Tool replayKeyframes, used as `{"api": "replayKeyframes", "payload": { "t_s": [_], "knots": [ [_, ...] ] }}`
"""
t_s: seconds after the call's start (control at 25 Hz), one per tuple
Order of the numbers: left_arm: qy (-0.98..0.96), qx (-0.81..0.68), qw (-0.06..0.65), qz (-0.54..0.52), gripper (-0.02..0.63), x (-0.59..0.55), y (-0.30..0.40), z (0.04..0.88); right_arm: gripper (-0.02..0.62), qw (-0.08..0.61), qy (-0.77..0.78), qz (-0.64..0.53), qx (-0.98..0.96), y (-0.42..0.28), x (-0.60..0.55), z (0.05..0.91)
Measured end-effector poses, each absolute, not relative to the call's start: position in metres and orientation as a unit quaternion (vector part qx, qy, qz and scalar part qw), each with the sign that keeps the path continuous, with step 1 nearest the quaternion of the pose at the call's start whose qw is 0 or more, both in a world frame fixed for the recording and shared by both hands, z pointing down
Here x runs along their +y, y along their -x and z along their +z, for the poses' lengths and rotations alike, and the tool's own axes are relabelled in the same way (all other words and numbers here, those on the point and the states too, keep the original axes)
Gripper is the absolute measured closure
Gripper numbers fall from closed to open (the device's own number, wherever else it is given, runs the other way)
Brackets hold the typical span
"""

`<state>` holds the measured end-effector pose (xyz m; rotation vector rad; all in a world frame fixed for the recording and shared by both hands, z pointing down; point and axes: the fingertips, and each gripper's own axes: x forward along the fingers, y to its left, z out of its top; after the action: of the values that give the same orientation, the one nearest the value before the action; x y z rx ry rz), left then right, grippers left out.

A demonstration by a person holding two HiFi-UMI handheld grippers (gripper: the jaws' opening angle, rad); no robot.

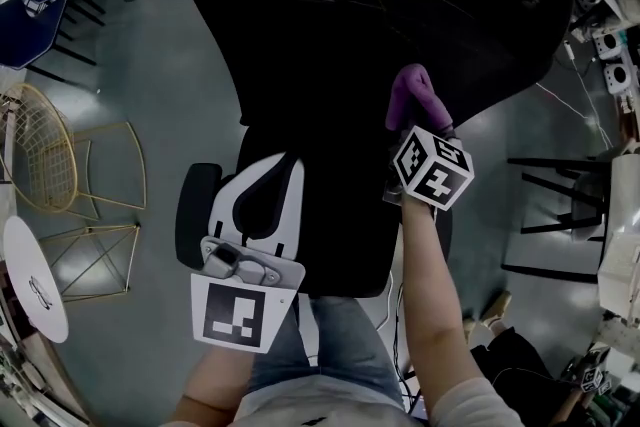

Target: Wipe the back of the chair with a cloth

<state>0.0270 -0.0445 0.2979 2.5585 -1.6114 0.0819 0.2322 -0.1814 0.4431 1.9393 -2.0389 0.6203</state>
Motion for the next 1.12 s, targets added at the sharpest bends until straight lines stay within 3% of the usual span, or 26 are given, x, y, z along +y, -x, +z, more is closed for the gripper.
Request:
{"api": "replayKeyframes", "payload": {
  "t_s": [1.12],
  "knots": [
    [-0.861, -0.505, 0.054, 0.032, 0.592, -0.039, -0.112, 0.298, 0.541, 0.126, -0.691, 0.218, -0.678, -0.329, -0.157, 0.447]
  ]
}}
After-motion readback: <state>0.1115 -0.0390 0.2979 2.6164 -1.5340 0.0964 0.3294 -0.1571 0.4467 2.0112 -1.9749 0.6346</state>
